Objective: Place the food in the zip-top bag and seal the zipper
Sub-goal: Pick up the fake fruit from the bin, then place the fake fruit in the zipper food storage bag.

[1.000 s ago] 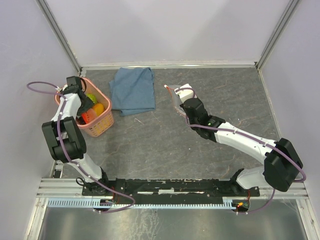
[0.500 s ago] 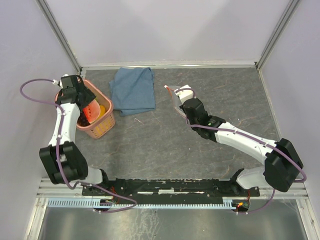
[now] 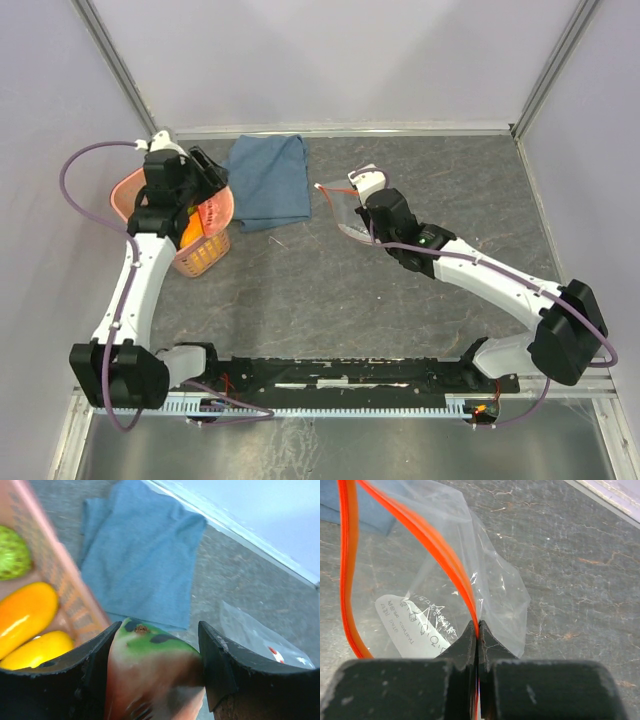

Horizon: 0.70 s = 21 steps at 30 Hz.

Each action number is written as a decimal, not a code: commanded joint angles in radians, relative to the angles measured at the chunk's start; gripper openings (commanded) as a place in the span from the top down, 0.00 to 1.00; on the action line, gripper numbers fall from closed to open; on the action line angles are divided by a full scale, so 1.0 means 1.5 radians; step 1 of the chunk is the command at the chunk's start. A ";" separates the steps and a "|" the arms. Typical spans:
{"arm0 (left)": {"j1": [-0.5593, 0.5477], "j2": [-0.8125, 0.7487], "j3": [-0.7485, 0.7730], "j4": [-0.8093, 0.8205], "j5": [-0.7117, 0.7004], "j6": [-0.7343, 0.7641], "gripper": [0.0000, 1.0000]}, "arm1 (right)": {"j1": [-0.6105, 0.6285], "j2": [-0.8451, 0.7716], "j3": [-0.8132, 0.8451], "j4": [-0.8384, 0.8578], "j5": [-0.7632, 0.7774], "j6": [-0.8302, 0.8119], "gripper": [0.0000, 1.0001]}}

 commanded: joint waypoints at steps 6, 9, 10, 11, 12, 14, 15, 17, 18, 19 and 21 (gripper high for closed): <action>-0.173 -0.068 -0.079 0.209 -0.010 -0.074 0.79 | 0.002 -0.001 0.076 -0.050 -0.063 0.078 0.98; -0.212 -0.072 -0.103 0.265 -0.020 -0.094 0.80 | 0.002 0.005 0.087 -0.067 -0.077 0.107 0.98; -0.224 -0.072 -0.108 0.280 -0.026 -0.099 0.81 | 0.002 0.007 0.093 -0.072 -0.081 0.117 0.98; -0.237 -0.071 -0.113 0.292 -0.032 -0.103 0.82 | 0.002 0.009 0.096 -0.078 -0.088 0.126 0.98; -0.248 -0.070 -0.115 0.304 -0.041 -0.105 0.84 | 0.002 0.012 0.100 -0.082 -0.095 0.137 0.98; -0.265 -0.065 -0.117 0.325 -0.053 -0.112 0.87 | 0.002 0.019 0.106 -0.090 -0.111 0.154 0.98; -0.271 -0.063 -0.117 0.334 -0.057 -0.118 0.89 | 0.003 0.022 0.108 -0.092 -0.125 0.162 0.98; -0.288 -0.058 -0.119 0.360 -0.064 -0.132 0.91 | 0.004 0.029 0.112 -0.095 -0.150 0.176 0.98; -0.295 -0.055 -0.122 0.378 -0.066 -0.140 0.92 | 0.005 0.032 0.115 -0.095 -0.163 0.181 0.98; -0.302 -0.051 -0.124 0.393 -0.068 -0.148 0.93 | 0.007 0.034 0.116 -0.095 -0.175 0.188 0.98; -0.315 -0.043 -0.122 0.422 -0.074 -0.163 0.94 | 0.010 0.040 0.119 -0.093 -0.194 0.197 0.98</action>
